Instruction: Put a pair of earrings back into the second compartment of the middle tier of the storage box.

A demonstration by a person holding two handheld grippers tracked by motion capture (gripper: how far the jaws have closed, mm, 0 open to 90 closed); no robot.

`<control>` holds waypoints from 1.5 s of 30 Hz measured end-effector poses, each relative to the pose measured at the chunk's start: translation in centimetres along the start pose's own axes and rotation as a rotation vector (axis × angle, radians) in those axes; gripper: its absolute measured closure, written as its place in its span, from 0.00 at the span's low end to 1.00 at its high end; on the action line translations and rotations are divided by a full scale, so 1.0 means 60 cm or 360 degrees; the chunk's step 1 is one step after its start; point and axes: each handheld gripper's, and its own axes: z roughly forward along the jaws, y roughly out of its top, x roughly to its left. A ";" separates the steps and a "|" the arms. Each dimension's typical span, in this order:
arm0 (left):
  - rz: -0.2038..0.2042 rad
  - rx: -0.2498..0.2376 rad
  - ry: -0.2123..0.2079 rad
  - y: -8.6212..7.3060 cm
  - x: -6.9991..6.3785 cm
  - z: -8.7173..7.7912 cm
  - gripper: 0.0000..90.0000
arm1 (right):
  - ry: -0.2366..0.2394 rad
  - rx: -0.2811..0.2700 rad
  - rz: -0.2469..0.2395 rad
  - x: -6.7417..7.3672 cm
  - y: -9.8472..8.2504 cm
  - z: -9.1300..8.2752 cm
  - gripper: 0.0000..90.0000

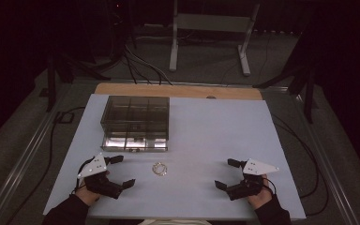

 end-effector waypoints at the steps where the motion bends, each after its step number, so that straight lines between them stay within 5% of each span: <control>1: 0.0000 0.0000 0.0000 0.000 0.000 0.000 0.01 | 0.0000 0.0000 0.0000 0.000 0.000 0.000 0.00; 7: -0.0016 0.0052 0.0022 0.002 -0.002 0.001 0.01 | -0.0023 -0.0040 -0.0078 0.002 0.002 -0.003 0.00; 15: -0.0071 0.0053 0.0035 0.006 0.003 -0.003 0.01 | -0.0033 -0.0018 -0.0051 -0.001 0.001 -0.001 0.00; 30: -0.0028 -0.0024 0.0044 0.055 -0.011 -0.012 0.01 | -0.0040 -0.0009 -0.0034 0.001 0.005 0.007 0.00; 45: 0.0018 -0.0006 0.0023 0.098 -0.030 0.005 0.01 | -0.0034 0.0026 -0.0036 0.004 0.003 0.009 0.00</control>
